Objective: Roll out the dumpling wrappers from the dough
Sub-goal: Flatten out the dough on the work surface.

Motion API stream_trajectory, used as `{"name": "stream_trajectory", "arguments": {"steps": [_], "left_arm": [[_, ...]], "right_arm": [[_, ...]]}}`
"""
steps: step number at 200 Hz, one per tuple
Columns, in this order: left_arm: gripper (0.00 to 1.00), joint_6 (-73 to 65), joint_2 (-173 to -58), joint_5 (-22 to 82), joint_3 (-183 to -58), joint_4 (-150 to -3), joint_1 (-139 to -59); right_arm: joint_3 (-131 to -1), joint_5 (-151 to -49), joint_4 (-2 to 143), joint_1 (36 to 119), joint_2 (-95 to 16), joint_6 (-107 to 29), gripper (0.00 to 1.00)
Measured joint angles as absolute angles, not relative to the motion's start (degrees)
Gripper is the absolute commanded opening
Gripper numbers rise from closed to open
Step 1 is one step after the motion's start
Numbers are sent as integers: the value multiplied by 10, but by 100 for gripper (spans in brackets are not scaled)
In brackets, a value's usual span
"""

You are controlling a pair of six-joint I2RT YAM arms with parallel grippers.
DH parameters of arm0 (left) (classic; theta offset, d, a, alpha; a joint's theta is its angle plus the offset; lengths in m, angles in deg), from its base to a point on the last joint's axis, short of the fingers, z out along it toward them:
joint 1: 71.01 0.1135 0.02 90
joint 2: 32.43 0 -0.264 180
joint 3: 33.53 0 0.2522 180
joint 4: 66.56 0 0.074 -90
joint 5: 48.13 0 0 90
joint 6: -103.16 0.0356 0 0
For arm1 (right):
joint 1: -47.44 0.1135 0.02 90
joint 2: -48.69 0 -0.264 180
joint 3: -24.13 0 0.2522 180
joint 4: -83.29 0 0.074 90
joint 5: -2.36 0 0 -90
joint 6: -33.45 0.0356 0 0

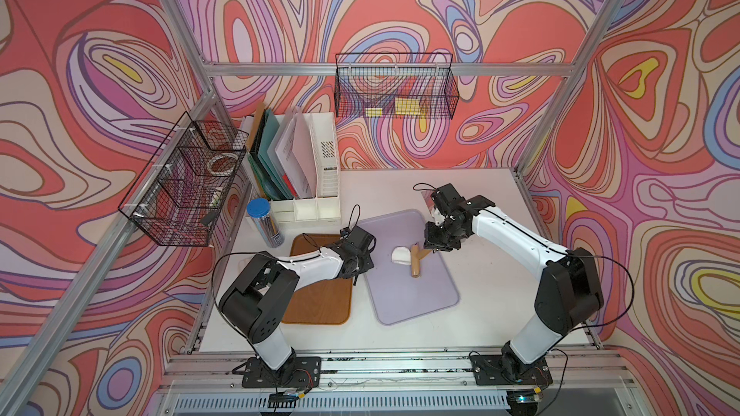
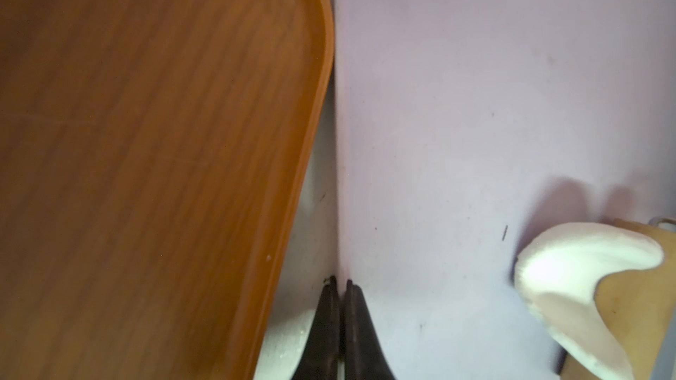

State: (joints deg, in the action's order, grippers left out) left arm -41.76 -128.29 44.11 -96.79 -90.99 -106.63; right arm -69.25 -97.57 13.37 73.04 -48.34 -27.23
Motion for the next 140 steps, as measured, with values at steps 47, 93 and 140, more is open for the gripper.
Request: {"name": "stream_trajectory", "arguments": {"steps": [47, 93, 140], "left_arm": [[0, -414, -1285, 432, -970, -909, -1071], [0, -409, -1286, 426, -971, -908, -1072], [0, -408, -1286, 424, -971, -908, -1072]], "right_arm": [[-736, -931, 106, 726, -463, -333, 0], [-790, -949, 117, 725, -420, -358, 0], [-766, -976, 147, 728, -432, -363, 0]]}}
